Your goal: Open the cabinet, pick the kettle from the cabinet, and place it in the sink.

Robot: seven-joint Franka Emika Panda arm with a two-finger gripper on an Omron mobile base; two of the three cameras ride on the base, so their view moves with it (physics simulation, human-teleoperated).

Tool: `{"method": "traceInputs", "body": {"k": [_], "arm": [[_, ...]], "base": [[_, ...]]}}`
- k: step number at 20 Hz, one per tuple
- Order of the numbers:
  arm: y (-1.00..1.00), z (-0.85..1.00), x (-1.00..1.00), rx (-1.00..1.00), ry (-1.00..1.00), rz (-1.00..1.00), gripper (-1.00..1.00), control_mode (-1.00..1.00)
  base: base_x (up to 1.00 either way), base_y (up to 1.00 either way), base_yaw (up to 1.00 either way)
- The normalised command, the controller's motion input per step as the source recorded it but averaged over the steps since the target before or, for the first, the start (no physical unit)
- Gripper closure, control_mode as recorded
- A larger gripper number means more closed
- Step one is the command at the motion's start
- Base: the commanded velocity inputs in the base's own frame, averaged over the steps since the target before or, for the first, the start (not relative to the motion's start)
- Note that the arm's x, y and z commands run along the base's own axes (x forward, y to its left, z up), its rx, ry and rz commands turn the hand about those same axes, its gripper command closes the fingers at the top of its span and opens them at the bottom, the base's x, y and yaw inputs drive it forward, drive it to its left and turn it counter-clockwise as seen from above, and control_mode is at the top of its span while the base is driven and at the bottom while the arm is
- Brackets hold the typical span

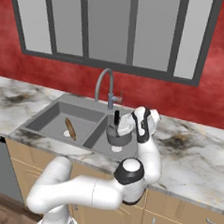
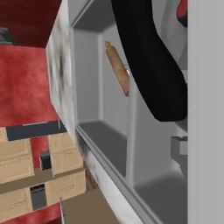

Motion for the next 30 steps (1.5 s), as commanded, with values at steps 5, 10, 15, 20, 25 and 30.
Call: {"method": "traceInputs", "body": {"k": [5, 10, 15, 20, 25, 30], "arm": [[0.0, -0.3, 0.12, 0.0, 0.0, 0.0, 1.0, -1.0], [0.0, -0.38, 0.1, 0.02, 0.0, 0.0, 1.0, -1.0], [0.0, -0.43, 0.15, 0.1, 0.0, 0.0, 1.0, -1.0], [0.0, -0.39, 0.25, 0.08, 0.02, 0.0, 1.0, -1.0], [0.0, -0.35, 0.27, 0.03, 0.03, 0.0, 1.0, -1.0], [0.0, -0.41, 0.17, 0.0, 0.03, 0.0, 1.0, -1.0]], "base": [[0.0, 0.0, 0.0], [0.0, 0.0, 0.0], [0.0, 0.0, 0.0], [0.0, 0.0, 0.0], [0.0, 0.0, 0.0], [0.0, 0.0, 0.0]]}}
